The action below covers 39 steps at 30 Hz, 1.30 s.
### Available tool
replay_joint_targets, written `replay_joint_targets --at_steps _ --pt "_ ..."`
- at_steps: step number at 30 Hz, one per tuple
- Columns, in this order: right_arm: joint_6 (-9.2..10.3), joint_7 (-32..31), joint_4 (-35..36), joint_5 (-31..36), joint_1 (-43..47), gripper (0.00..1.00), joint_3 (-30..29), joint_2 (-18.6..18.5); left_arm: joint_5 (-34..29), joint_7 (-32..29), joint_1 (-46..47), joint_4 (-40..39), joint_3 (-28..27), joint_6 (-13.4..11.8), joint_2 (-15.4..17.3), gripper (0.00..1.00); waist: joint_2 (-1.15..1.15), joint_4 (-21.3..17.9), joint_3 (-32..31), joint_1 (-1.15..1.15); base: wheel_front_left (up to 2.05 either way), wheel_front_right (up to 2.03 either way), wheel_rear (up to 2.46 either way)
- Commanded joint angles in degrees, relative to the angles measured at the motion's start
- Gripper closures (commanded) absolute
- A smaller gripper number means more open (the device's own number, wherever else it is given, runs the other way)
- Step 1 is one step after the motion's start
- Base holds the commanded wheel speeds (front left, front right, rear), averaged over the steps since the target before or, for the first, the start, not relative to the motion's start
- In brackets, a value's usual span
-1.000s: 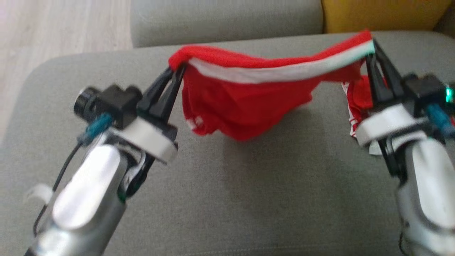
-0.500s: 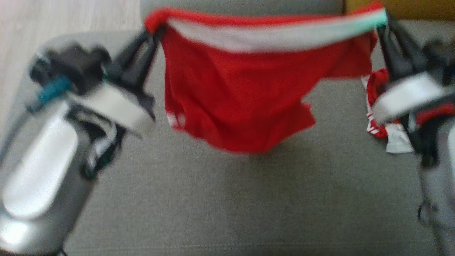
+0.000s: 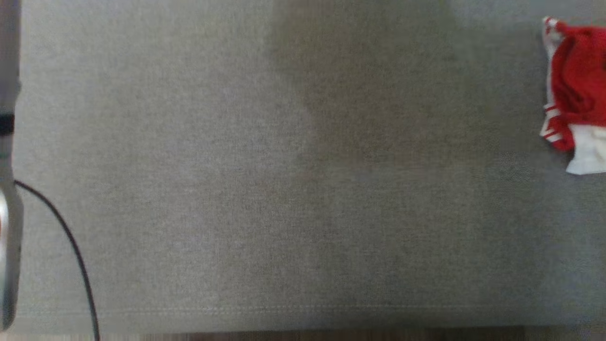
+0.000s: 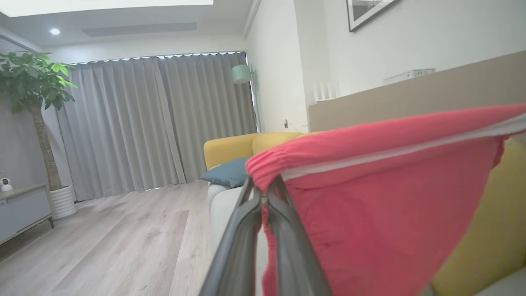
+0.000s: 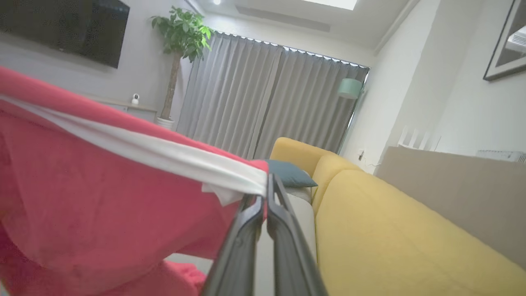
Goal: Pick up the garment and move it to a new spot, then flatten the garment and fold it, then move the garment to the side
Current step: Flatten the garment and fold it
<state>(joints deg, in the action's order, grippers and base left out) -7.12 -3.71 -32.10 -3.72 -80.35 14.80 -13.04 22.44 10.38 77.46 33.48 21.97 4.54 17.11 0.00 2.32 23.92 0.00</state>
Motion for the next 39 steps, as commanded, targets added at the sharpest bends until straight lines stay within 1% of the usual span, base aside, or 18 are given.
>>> replay_joint_targets --at_steps 1,4,7,8,13,17,22,26,32,36,39 --pt "-0.36 2.01 -2.29 0.99 -0.51 1.0 -2.03 2.13 -0.54 1.8 2.5 1.41 -2.38 -0.44 2.17 1.0 0.0 0.63 3.54 0.0 0.0 0.0 0.0" --pt "-0.36 5.68 -9.99 2.54 -0.04 1.0 -3.34 5.14 -0.57 3.94 2.65 6.35 -2.21 -0.02 -0.08 1.0 0.0 1.09 4.59 0.0 0.0 0.0 0.0" --pt "-0.36 8.43 -16.58 3.09 2.22 1.0 -4.21 6.54 -0.58 4.51 0.25 9.59 -1.41 0.94 -2.44 1.0 0.0 1.79 5.14 0.0 0.0 0.0 0.0" --pt "-0.36 8.43 -16.58 3.09 2.22 1.0 -4.21 6.54 -0.58 4.51 0.25 9.59 -1.41 0.94 -2.44 1.0 0.0 1.79 5.14 0.0 0.0 0.0 0.0" --pt "-0.36 12.02 -25.04 4.18 7.11 1.0 -2.92 7.32 -2.25 4.6 -7.82 8.97 0.05 2.14 -5.02 1.0 0.0 2.82 4.61 0.0 0.0 0.0 0.0" --pt "-0.36 13.99 -29.76 3.89 10.48 1.0 -1.18 6.81 -4.16 4.61 -15.62 7.17 2.44 2.69 -5.51 1.0 0.0 3.41 2.45 0.0 0.0 0.0 0.0" --pt "-0.36 14.78 -34.42 2.33 15.35 1.0 4.44 5.28 -6.49 4.61 -25.17 3.67 7.98 2.9 -4.66 1.0 0.0 3.76 -1.87 0.0 0.0 0.0 0.0" --pt "-0.36 14.99 -36.42 0.08 19.25 1.0 10.36 3.53 -6.48 4.61 -31.41 1.53 12.83 2.92 -2.51 1.0 0.0 3.46 -5.71 0.0 0.0 0.0 0.0" --pt "-0.36 14.2 -36.3 -5.07 24.24 1.0 20.02 0.01 -6.24 4.62 -37.76 -1.39 16.6 2.93 0.12 1.0 0.0 2.99 -10.26 0.0 0.0 0.0 0.0" --pt "-0.36 11.17 -33.72 -10.97 27.45 1.0 26.18 -2.72 -6.51 4.62 -40.75 -3.26 17.57 2.94 1.15 1.0 0.0 2.48 -12.76 0.0 0.0 0.0 0.0" --pt "-0.36 7.67 -29.27 -16.71 30.33 1.0 31.8 -5.52 -6.87 4.62 -43.27 -4.2 18.22 2.93 1.76 1.0 0.0 2.09 -14.74 0.0 0.0 0.0 0.0"
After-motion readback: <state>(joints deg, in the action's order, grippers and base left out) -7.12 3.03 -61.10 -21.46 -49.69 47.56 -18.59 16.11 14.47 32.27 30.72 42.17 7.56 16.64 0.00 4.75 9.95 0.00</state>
